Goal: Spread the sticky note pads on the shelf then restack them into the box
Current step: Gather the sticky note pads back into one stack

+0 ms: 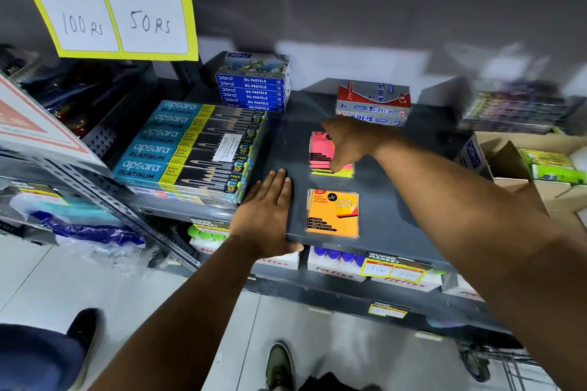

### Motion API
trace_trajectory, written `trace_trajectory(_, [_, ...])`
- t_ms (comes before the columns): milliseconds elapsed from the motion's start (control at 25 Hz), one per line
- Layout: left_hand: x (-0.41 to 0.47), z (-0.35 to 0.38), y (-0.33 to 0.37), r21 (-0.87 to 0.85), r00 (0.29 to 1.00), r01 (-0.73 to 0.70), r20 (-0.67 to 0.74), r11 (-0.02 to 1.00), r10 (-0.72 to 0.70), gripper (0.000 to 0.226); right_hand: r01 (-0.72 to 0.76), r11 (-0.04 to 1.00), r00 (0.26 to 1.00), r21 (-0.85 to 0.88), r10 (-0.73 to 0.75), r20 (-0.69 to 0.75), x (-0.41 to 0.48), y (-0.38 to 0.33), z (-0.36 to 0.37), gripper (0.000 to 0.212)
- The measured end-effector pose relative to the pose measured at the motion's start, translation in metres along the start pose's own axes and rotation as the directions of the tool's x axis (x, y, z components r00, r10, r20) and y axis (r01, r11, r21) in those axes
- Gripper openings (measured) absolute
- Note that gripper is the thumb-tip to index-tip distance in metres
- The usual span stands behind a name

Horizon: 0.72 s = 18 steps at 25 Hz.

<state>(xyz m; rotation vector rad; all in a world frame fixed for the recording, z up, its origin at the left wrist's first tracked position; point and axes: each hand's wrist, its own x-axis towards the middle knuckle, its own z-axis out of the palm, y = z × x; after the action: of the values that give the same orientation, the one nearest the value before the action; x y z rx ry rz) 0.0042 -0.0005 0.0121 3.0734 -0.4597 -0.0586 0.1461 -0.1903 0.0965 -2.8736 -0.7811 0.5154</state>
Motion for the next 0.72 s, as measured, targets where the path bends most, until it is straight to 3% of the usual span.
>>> trace_trajectory(280, [0.000,0.000,0.000,0.003,1.000,-0.005,0.002,1.000,0.005,0.126,-0.029,1.000,0.997,-0.006,0.030,0.071,0.000,0.000,0.007,0.059])
trace_trajectory(560, [-0.001,0.001,-0.001,0.006,1.000,-0.001,-0.003,1.000,0.001,0.125,-0.046,0.999,0.999,0.021,0.046,0.027,-0.005,0.000,0.008,0.057])
trace_trajectory(720, [0.000,0.001,-0.001,0.007,1.000,0.001,-0.001,1.000,-0.001,0.127,-0.036,0.997,0.999,0.061,0.038,-0.024,-0.038,-0.013,-0.011,0.077])
